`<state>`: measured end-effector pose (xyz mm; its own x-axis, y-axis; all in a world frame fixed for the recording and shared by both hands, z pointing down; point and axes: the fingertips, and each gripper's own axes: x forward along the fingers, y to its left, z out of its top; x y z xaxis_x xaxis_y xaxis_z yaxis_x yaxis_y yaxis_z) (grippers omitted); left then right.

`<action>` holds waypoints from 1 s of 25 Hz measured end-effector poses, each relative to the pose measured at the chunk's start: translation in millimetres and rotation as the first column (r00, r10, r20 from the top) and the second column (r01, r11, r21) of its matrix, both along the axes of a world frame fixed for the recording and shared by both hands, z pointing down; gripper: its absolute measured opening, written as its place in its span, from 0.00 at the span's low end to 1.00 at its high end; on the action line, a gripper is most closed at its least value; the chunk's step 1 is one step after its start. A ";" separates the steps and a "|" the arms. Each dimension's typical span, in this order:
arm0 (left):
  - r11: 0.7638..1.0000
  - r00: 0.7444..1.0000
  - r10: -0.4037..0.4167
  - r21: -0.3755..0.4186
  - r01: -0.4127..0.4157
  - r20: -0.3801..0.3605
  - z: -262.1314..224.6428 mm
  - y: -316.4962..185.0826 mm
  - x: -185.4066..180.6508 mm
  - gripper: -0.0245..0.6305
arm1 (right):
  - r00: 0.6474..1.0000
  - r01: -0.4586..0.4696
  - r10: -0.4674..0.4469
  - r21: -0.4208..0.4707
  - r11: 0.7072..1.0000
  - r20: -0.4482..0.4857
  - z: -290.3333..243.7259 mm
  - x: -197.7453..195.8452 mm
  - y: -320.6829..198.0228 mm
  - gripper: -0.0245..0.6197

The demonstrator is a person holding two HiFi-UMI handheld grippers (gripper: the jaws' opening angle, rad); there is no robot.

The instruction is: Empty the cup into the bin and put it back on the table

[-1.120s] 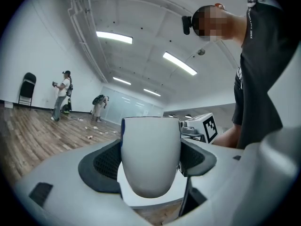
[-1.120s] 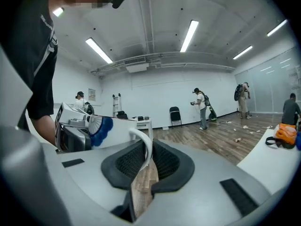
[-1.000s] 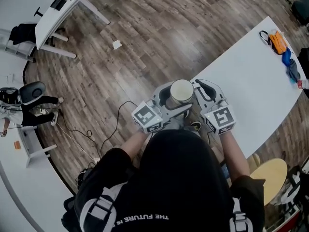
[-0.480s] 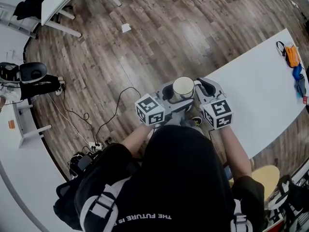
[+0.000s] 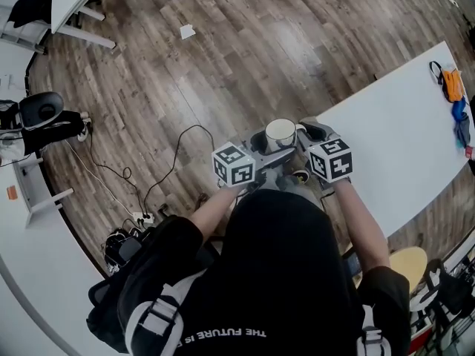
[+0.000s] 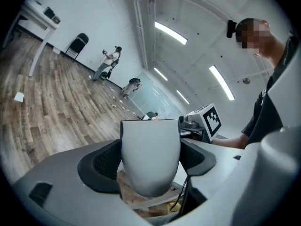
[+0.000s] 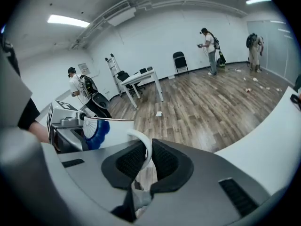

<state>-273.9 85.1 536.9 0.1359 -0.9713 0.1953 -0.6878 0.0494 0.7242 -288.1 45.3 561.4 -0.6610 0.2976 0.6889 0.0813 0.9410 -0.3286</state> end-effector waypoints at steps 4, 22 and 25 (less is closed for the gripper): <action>0.998 0.996 0.009 -0.066 -0.015 -0.090 30.1 7.5 4.4 0.60 | 0.994 0.003 -0.007 -0.040 0.999 -0.112 33.0 6.0 8.7 0.11; 0.994 0.982 -0.016 -0.111 -0.006 -0.191 64.4 18.3 -2.1 0.60 | 0.974 0.027 -0.042 -0.070 0.997 -0.221 69.0 0.9 20.9 0.11; 0.993 0.980 -0.026 -0.115 0.004 -0.196 64.3 24.0 -5.0 0.60 | 0.973 0.032 -0.048 -0.073 0.997 -0.225 69.1 -1.8 26.9 0.11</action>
<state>-278.8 109.0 601.3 0.1682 -0.9467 0.2748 -0.5309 0.1479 0.8345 -290.0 72.1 630.5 -0.4764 0.3726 0.7964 0.0346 0.9130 -0.4065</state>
